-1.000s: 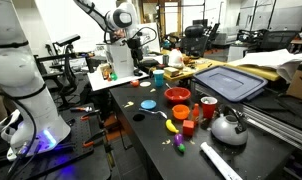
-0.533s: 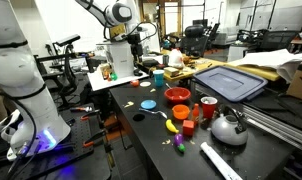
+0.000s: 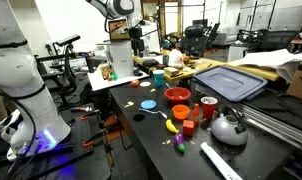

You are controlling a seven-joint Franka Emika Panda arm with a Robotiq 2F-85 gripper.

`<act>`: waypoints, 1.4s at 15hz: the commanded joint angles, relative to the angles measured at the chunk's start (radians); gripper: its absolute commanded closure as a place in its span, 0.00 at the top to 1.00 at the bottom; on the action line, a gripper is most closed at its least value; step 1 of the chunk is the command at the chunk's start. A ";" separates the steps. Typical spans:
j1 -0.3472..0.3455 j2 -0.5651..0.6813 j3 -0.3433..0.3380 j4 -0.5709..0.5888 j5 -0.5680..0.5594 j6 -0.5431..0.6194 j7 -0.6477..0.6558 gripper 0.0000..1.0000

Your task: Pick up the silver fork and put it on the table to the right of the blue plate

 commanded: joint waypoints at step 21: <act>-0.050 -0.050 0.007 0.131 0.035 -0.207 -0.054 1.00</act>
